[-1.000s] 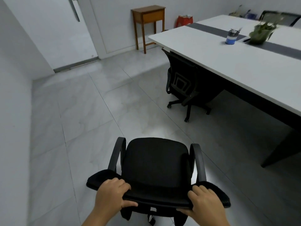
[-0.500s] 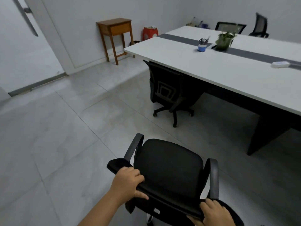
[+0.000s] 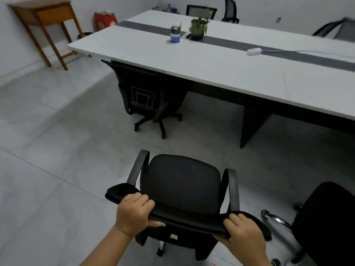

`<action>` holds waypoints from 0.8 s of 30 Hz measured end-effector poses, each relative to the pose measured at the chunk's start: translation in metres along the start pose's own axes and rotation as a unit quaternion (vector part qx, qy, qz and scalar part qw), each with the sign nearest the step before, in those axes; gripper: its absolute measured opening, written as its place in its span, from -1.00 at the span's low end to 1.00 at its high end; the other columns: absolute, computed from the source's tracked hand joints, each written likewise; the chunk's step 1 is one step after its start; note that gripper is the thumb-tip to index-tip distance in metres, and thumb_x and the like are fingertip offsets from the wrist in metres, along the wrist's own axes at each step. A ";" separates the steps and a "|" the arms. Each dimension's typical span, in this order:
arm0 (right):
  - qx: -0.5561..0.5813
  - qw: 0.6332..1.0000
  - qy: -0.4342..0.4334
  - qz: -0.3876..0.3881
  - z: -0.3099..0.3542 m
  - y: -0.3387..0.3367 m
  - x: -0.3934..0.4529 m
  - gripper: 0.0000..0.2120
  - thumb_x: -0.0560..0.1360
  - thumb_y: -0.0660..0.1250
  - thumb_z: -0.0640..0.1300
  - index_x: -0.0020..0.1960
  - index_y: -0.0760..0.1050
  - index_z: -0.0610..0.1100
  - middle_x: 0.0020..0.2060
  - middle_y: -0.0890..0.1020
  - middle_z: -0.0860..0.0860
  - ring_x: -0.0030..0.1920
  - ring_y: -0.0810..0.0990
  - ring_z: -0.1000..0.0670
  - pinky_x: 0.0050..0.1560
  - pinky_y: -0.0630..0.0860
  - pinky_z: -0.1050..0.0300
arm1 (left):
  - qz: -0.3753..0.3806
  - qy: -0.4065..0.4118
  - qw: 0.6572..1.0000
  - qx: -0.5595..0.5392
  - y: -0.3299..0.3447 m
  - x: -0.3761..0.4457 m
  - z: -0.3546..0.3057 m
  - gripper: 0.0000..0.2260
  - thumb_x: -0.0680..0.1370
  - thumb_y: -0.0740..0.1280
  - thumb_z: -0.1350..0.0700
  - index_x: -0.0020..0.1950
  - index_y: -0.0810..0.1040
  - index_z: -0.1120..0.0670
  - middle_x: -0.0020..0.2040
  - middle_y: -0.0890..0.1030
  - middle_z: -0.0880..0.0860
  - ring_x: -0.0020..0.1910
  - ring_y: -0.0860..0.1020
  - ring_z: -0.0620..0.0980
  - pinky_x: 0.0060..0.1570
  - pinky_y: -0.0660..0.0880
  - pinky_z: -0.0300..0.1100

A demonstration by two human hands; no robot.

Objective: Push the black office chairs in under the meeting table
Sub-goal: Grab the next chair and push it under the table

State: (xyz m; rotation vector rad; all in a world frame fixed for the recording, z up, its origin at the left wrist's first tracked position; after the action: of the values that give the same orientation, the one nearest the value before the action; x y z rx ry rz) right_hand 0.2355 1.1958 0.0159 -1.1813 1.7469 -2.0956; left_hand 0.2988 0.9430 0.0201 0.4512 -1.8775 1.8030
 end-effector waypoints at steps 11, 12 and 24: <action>-0.038 0.999 0.014 -0.030 -0.058 0.016 0.018 -0.45 0.49 0.05 0.23 -0.52 0.40 -0.08 -0.57 0.42 0.04 -0.45 0.33 0.04 -0.36 0.17 0.18 | -0.001 0.027 0.999 -0.044 0.043 0.064 -0.013 -0.32 0.47 -0.06 -0.38 -0.55 0.47 0.07 -0.58 0.48 -0.04 -0.60 0.46 -0.05 -0.35 0.24 -0.24; -0.052 0.998 0.006 -0.023 -0.067 0.018 0.023 -0.49 0.46 0.10 0.23 -0.51 0.40 -0.07 -0.56 0.43 0.05 -0.48 0.36 0.05 -0.36 0.16 0.18 | -0.004 0.028 0.998 -0.048 0.047 0.068 -0.017 -0.33 0.47 -0.05 -0.38 -0.55 0.48 0.07 -0.58 0.48 -0.04 -0.59 0.47 -0.05 -0.34 0.24 -0.24; -0.070 0.997 0.010 0.022 -0.170 0.040 0.074 -0.62 0.25 0.41 0.20 -0.50 0.42 -0.06 -0.56 0.43 0.07 -0.54 0.39 0.05 -0.54 0.26 0.26 | 0.002 0.035 0.999 -0.039 0.111 0.172 -0.045 -0.33 0.48 -0.08 -0.37 -0.56 0.45 0.06 -0.60 0.46 -0.03 -0.61 0.44 -0.06 -0.35 0.22 -0.23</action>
State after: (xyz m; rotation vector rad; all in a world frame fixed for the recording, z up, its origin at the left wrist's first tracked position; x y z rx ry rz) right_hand 0.0604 1.2696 0.0135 -1.1501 1.9374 -1.9956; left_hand 0.1014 1.0129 0.0240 0.3534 -1.8946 1.7189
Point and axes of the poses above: each hand's wrist, its own x-axis towards the middle knuckle, its own y-axis out of the palm, z = x × y, the point moved 4 cm from there along x, towards the middle knuckle
